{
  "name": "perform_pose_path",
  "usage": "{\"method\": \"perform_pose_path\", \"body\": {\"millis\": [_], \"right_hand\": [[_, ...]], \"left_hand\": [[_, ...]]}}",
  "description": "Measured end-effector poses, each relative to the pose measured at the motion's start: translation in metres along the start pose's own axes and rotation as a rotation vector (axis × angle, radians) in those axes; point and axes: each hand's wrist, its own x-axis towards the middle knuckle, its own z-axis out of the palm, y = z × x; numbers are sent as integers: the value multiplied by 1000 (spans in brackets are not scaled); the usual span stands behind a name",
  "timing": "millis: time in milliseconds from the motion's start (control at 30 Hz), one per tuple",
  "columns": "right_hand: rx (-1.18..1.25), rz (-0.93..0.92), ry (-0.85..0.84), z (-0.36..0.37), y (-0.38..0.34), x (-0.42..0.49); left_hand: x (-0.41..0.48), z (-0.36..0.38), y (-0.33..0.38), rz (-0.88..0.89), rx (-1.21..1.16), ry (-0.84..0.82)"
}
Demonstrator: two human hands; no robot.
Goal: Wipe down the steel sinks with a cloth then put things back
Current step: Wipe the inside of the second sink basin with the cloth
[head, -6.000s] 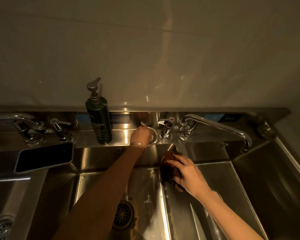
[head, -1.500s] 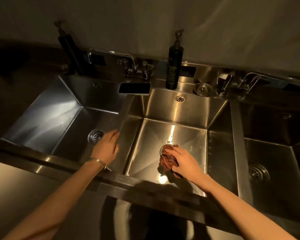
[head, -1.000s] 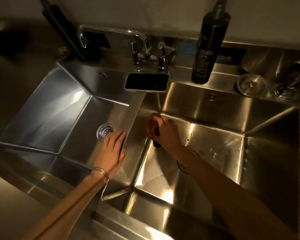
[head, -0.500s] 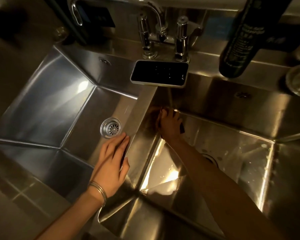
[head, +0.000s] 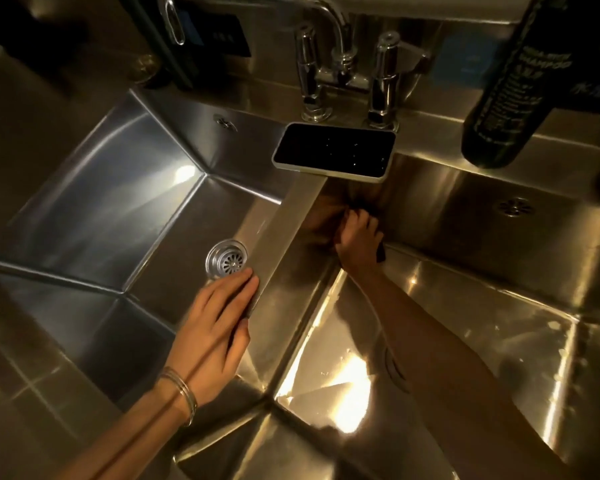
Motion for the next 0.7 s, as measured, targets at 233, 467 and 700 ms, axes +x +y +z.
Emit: {"method": "perform_pose_path", "body": {"millis": [233, 467, 700], "right_hand": [[167, -175, 64, -27, -12, -50], [97, -171, 82, 9, -33, -95], [-51, -200, -98, 42, 16, -65]], "left_hand": [[0, -6, 3, -14, 45, -49], [-3, -5, 1, -13, 108, -91], [-3, -8, 2, -20, 115, -102]]}}
